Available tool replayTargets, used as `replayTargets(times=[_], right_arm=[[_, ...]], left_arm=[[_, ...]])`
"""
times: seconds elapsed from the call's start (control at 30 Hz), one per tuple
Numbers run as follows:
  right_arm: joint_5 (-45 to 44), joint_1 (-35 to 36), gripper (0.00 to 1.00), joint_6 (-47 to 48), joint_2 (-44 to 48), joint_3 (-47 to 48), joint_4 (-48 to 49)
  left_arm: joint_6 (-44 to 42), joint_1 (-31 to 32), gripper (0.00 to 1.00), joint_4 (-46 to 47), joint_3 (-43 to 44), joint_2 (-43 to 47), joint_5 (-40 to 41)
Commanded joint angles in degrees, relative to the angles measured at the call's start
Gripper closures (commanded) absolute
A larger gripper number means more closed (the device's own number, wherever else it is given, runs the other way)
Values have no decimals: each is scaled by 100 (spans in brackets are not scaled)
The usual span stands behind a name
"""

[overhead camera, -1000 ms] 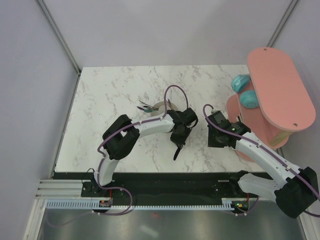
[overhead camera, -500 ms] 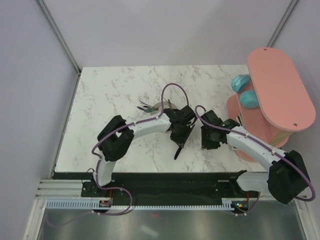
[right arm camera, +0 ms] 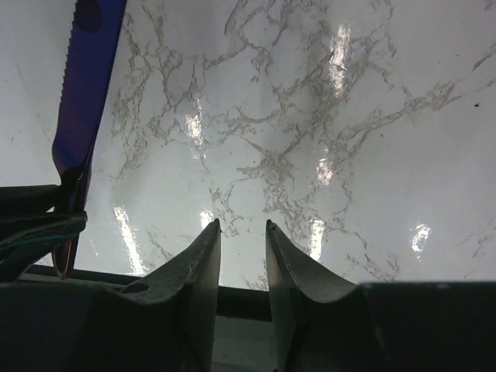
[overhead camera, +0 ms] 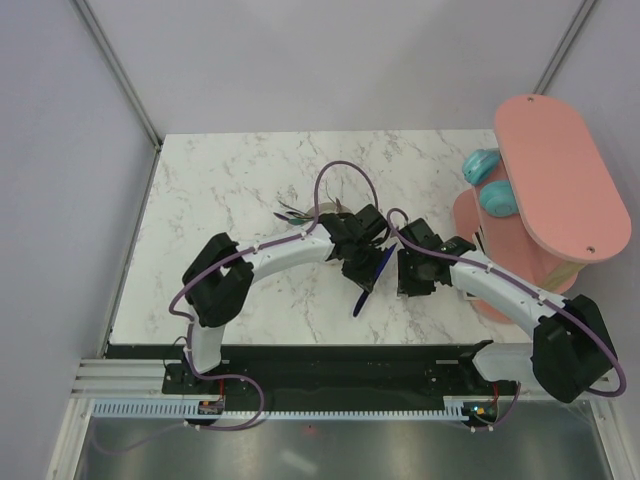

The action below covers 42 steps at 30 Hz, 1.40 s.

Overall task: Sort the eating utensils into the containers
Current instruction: Pick up the knife at the center of the board, then place the knife in the storage box.

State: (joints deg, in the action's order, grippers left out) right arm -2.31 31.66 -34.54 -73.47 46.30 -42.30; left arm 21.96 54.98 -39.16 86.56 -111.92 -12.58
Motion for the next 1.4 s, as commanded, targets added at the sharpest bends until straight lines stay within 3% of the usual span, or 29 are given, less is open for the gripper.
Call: replayTargets(times=[0.0, 0.13, 0.27, 0.47, 0.97, 1.37], right_arm=[[-217, -11, 64, -70, 8, 168, 21], [-604, -11, 64, -193, 105, 518, -216], [-954, -19, 71, -438, 464, 775, -217], [-1378, -55, 68, -545, 527, 819, -331], [-649, -64, 77, -158, -369, 564, 47], [-543, -55, 78, -26, -721, 590, 135]], left_arm=[[-183, -101, 98, 163, -26, 451, -8], [-165, -172, 98, 180, -8, 566, 167], [-121, -286, 98, 172, -17, 697, 265], [-157, -444, 98, 171, 71, 935, 335], [-359, -1164, 98, 93, 475, 1260, 432], [-526, -1824, 98, 101, 1046, 1032, 511]])
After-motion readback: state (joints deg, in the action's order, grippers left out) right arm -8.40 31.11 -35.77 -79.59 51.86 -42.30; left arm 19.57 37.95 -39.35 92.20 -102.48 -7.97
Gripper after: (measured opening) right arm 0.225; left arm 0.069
